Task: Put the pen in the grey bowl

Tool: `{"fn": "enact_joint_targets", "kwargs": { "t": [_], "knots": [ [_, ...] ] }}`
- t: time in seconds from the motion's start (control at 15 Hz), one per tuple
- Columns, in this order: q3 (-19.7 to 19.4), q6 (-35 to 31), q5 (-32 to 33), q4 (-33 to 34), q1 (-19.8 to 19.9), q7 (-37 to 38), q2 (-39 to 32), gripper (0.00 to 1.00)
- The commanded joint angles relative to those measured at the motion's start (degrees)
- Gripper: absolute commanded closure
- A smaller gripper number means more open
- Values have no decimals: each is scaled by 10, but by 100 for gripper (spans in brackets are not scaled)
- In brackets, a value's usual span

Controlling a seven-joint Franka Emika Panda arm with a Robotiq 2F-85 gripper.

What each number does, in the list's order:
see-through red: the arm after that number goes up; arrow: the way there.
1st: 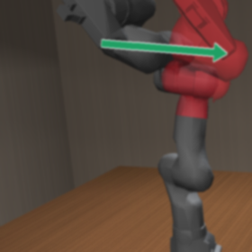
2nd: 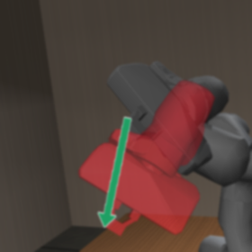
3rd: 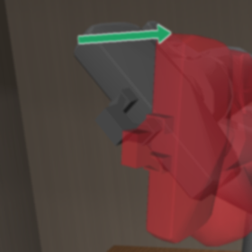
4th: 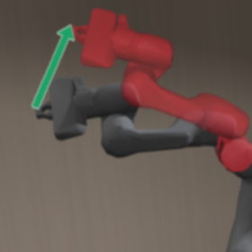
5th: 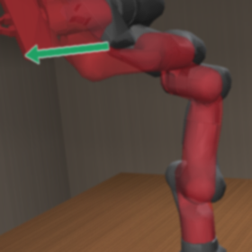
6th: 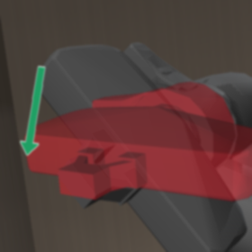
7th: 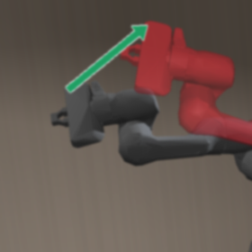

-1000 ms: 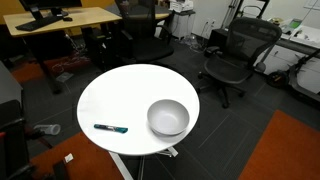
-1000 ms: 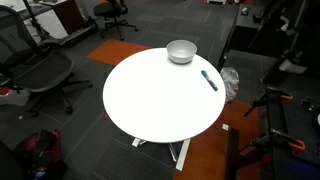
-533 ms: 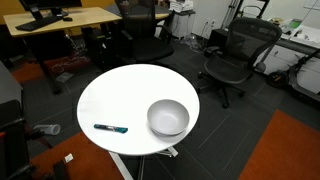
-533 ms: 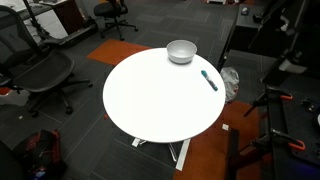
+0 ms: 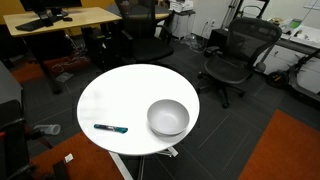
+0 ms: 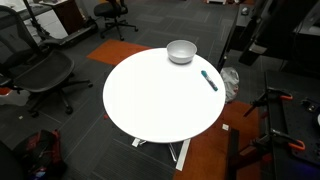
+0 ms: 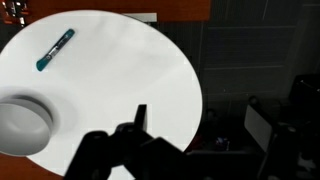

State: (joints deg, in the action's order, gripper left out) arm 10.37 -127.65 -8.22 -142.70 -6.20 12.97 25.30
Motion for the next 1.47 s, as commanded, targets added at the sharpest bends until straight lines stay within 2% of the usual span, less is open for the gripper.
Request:
{"fn": "enact_joint_targets", "kwargs": {
  "t": [0.0, 0.27, 0.87, 1.4],
  "knots": [
    [-3, -30, 29, -33, 33, 58, 20, 0],
    [-9, -37, 55, -53, 72, 114, 22, 0],
    [-34, -88, 99, -89, 151, 182, -6, 0],
    [-46, -145, 113, -122, 191, 250, -58, 0]
  ]
}}
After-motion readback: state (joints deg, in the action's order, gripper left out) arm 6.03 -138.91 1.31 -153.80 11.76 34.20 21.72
